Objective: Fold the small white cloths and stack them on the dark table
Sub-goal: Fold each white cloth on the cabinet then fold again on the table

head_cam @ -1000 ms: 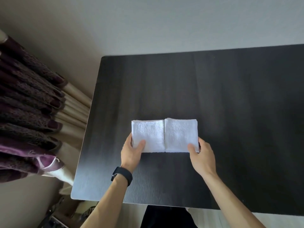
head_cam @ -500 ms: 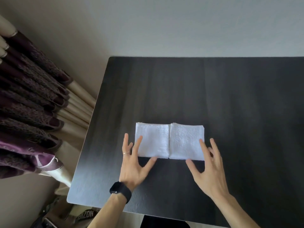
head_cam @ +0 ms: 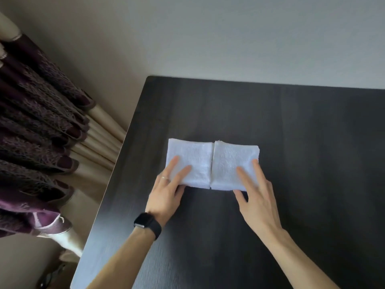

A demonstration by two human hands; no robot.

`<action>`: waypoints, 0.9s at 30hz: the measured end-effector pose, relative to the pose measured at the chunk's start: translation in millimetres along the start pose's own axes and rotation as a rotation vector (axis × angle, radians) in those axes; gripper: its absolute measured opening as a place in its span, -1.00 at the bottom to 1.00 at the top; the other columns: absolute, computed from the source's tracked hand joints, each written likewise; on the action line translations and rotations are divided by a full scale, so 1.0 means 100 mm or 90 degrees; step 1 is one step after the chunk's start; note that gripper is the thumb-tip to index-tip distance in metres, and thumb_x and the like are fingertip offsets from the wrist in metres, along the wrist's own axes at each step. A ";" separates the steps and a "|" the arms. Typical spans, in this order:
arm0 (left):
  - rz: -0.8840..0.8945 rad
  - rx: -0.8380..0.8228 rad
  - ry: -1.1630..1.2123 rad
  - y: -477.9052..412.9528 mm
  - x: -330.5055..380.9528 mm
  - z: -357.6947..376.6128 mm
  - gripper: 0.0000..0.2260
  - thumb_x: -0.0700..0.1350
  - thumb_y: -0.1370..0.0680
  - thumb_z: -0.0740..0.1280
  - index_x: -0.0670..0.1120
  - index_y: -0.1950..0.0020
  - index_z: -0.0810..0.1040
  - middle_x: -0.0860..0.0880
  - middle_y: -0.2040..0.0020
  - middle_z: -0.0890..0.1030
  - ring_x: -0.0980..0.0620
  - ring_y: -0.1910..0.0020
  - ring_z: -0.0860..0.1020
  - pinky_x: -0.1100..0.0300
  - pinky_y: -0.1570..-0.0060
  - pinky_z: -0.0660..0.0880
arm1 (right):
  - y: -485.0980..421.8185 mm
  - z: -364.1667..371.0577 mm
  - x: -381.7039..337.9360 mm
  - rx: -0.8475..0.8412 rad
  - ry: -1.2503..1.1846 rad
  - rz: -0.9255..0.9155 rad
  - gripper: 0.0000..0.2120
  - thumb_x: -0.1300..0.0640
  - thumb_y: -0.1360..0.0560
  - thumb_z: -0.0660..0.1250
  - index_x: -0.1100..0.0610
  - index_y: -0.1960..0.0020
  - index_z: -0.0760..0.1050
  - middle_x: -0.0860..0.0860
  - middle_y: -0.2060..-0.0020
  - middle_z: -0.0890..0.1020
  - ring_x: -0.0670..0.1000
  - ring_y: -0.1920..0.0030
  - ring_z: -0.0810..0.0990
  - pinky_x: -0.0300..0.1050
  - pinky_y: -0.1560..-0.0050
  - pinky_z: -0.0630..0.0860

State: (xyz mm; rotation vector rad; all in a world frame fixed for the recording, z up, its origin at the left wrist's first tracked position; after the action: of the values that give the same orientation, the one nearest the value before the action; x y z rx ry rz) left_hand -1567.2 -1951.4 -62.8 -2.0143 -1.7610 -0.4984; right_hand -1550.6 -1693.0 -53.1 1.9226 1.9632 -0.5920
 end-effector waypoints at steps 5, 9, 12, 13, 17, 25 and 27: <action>0.003 -0.005 -0.012 -0.95 -0.33 -0.15 -0.43 -0.22 -0.54 0.39 0.25 -0.45 0.35 0.09 -0.59 0.10 -0.14 -0.33 0.42 -0.02 -0.31 0.45 | -0.92 0.15 -0.23 -0.014 -0.042 0.052 -0.44 0.10 -0.53 0.42 -0.10 -0.48 0.32 0.03 -0.59 -0.06 0.19 -0.49 0.24 0.10 -0.35 0.41; 0.014 -0.020 -0.002 -1.68 -0.57 -0.26 -0.45 -0.19 -0.55 0.39 0.27 -0.43 0.36 0.15 -0.59 0.06 -0.10 -0.46 0.32 -0.04 -0.40 0.39 | -1.60 0.31 -0.31 -0.027 -0.025 0.087 -0.45 0.02 -0.58 0.35 -0.16 -0.50 0.24 0.06 -0.59 -0.02 0.17 -0.51 0.19 0.08 -0.41 0.33; 0.023 -0.039 0.003 -2.11 -0.70 -0.30 -0.44 -0.18 -0.55 0.38 0.31 -0.42 0.34 0.22 -0.58 0.03 -0.08 -0.48 0.30 -0.04 -0.42 0.37 | -2.00 0.40 -0.35 -0.013 -0.040 0.094 -0.45 0.02 -0.58 0.33 -0.16 -0.51 0.23 0.03 -0.55 0.11 0.16 -0.43 0.28 0.05 -0.36 0.37; 0.027 -0.037 0.005 -2.25 -0.74 -0.32 -0.43 -0.19 -0.55 0.37 0.31 -0.42 0.34 0.23 -0.58 0.04 -0.07 -0.47 0.32 -0.05 -0.41 0.38 | -2.12 0.43 -0.37 -0.007 -0.042 0.091 -0.45 0.03 -0.58 0.33 -0.16 -0.51 0.22 0.02 -0.53 0.15 0.16 -0.39 0.31 0.04 -0.34 0.39; 0.026 -0.031 0.010 -2.69 -0.85 -0.37 -0.43 -0.19 -0.53 0.36 0.30 -0.43 0.36 0.22 -0.58 0.06 -0.06 -0.44 0.35 -0.04 -0.36 0.42 | -2.56 0.51 -0.44 -0.006 -0.043 0.100 -0.44 0.03 -0.59 0.31 -0.16 -0.53 0.20 0.02 -0.51 0.20 0.16 -0.37 0.32 0.02 -0.32 0.38; 0.042 -0.049 -0.006 -3.08 -0.93 -0.38 -0.44 -0.17 -0.57 0.33 0.30 -0.47 0.31 0.22 -0.59 0.00 -0.06 -0.47 0.29 0.01 -0.43 0.35 | -2.99 0.51 -0.43 -0.032 -0.027 0.117 -0.44 0.01 -0.59 0.31 -0.22 -0.52 0.19 0.06 -0.59 -0.05 0.16 -0.53 0.14 0.05 -0.45 0.25; 0.046 -0.059 -0.039 -3.11 -0.92 -0.39 -0.44 -0.15 -0.59 0.32 0.31 -0.48 0.27 0.21 -0.60 -0.02 -0.09 -0.45 0.30 -0.01 -0.39 0.39 | -3.01 0.50 -0.42 -0.038 -0.028 0.120 -0.43 0.01 -0.59 0.33 -0.22 -0.52 0.19 0.05 -0.59 -0.06 0.15 -0.54 0.13 0.05 -0.46 0.24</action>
State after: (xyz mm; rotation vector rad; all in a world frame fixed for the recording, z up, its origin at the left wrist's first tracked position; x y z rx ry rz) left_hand -1888.1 -2014.6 -54.9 -2.1700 -1.7227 -0.5098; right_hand -1852.6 -1755.5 -54.9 2.0100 1.7287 -0.5140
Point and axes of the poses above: each hand's wrist, its own y-axis away from the middle knuckle, its own z-axis out of the palm, x = y × z, the point moved 2 cm from there along -y, towards the middle knuckle
